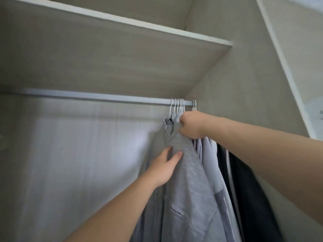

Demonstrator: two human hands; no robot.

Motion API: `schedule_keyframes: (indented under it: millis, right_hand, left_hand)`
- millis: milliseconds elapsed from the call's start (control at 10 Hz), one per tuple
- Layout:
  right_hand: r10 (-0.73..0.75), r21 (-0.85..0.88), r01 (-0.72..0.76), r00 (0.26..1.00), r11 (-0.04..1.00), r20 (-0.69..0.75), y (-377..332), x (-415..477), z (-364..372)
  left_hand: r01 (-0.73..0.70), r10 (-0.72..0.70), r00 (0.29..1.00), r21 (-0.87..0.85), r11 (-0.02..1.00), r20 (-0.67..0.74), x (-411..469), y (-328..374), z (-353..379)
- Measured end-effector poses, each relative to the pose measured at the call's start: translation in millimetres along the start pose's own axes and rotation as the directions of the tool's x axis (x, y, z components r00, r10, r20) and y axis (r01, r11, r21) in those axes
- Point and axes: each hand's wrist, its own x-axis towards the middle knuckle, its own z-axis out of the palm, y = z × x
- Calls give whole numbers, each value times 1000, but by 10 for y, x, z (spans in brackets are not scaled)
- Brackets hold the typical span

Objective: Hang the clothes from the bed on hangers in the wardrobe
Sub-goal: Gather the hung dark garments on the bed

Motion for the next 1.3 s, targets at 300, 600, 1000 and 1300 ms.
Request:
schedule_keyframes:
  millis: [300,600,1000,1300]
  right_hand:
    - [282,356,-316,948,879,147,-420,473,-60]
    - [503,537,-487,854,689,131,-734,646,85]
    - [603,687,-304,760,660,-243,-469,700,160]
    - [308,248,-207,810,946,-499,257,-261,-361]
  left_hand:
    - [-119,129,991,-192,974,43,261,-322,-173]
    - [-149,169,983,-219,964,76,233,-525,-340]
    - [-289,287,957,-52,956,-53,92,-546,-161]
    - [-489,515,661,207,847,-546,96,193,-277]
